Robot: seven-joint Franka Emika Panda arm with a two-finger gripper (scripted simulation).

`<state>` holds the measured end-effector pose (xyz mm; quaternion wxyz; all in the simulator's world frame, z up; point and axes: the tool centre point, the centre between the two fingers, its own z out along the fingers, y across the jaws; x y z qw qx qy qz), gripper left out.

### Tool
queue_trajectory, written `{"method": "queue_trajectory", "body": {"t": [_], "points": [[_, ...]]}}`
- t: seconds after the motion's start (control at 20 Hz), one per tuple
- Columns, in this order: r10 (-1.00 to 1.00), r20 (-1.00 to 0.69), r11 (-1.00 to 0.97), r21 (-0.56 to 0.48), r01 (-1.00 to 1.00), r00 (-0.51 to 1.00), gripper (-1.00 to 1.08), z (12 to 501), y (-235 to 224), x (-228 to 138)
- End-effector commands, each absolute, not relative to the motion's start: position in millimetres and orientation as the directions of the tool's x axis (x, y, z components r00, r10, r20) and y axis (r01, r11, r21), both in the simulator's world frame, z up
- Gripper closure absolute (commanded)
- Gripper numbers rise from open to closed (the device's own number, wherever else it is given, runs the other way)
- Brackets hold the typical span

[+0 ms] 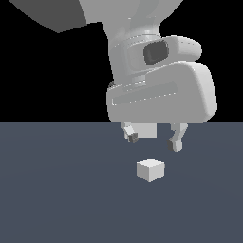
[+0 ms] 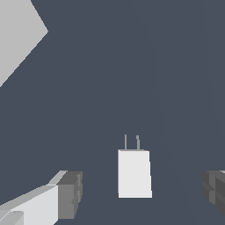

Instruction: Plug the charger into the wall socket.

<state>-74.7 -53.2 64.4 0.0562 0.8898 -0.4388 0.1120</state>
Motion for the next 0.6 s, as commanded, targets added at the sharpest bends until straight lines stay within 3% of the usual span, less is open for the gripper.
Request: {"method": "queue_trajectory", "body": {"t": [0.0,0.55], "points": [[-0.777,0.252,-0.596,-0.001,-0.803,0.576,-0.92,62.4,-53.5,-76.1],[-0.778,0.251,-0.595,0.0,-0.804,0.575,-0.92,61.6,-53.2,-76.3]]}}
